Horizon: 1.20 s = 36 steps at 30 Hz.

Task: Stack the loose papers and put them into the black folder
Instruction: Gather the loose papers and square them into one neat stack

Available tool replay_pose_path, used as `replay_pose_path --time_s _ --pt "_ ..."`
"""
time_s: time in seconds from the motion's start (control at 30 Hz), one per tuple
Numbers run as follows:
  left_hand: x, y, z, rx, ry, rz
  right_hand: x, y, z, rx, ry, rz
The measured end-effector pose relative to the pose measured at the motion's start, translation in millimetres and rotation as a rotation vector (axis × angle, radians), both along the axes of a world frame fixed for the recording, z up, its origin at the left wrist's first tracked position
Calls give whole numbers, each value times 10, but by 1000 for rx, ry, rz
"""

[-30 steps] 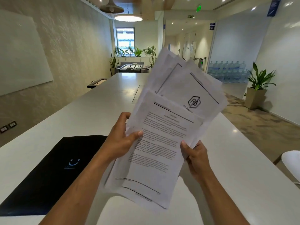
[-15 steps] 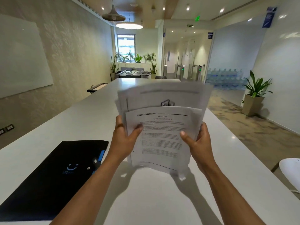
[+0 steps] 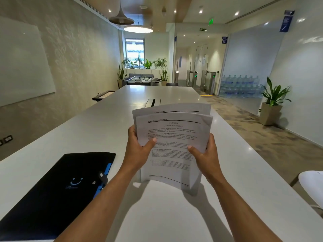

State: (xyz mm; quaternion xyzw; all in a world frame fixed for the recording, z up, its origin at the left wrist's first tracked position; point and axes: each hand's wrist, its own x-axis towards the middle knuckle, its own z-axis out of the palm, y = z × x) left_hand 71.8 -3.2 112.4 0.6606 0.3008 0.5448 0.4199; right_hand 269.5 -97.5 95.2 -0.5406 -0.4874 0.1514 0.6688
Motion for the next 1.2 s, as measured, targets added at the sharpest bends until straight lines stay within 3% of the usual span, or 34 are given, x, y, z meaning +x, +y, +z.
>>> replay_pose_path --time_s 0.2,0.37,0.57,0.73,1.0,1.2 --pt "30 12 292 200 -65 46 -51 63 234 75 -75 -52" --pt "104 41 419 389 101 127 -77 164 428 142 -213 -136" --pt "85 103 413 402 167 232 25 256 511 105 -322 -215" --pt "79 139 458 399 165 230 33 285 575 89 -245 -214" --pt "105 185 168 93 3 0 18 258 177 -22 7 -77" --pt "183 170 -336 -178 -19 36 -23 237 -394 -141 84 -91"
